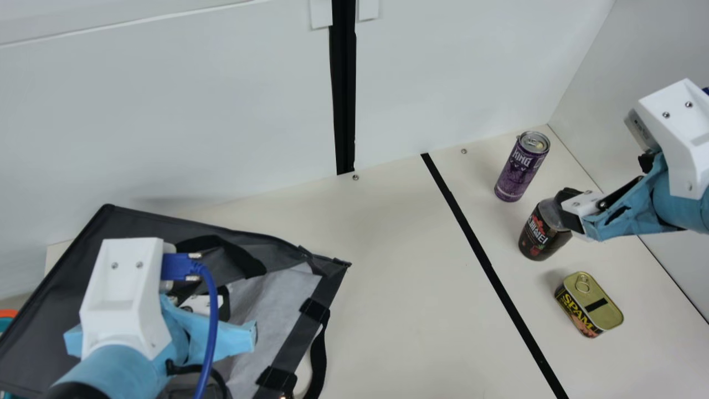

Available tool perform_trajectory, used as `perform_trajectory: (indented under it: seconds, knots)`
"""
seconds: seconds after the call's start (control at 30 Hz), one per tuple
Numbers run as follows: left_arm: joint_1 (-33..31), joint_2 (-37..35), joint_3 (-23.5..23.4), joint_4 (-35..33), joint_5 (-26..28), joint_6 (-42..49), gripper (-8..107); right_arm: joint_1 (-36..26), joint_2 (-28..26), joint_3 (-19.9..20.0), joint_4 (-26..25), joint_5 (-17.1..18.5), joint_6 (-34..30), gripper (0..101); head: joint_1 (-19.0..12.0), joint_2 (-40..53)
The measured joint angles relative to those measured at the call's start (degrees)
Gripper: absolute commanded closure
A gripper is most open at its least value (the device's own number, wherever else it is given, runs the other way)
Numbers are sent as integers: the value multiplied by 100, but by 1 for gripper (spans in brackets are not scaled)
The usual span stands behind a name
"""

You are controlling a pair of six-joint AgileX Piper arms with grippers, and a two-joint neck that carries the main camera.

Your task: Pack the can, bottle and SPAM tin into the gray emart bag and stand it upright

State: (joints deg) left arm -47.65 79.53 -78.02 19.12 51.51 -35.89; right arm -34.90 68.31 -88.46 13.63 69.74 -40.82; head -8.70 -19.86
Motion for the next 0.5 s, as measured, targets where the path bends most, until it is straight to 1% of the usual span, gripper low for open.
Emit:
perform_trajectory:
  seconds: [0.17, 0.5]
  knots:
    - [267, 11, 95, -560, -249, 310, 107, 0, 0, 0, 0, 0, 0, 6, 0, -9]
    - [792, 79, 203, -1743, -549, 880, 107, 0, 0, 0, 0, 0, 0, 6, 0, -9]
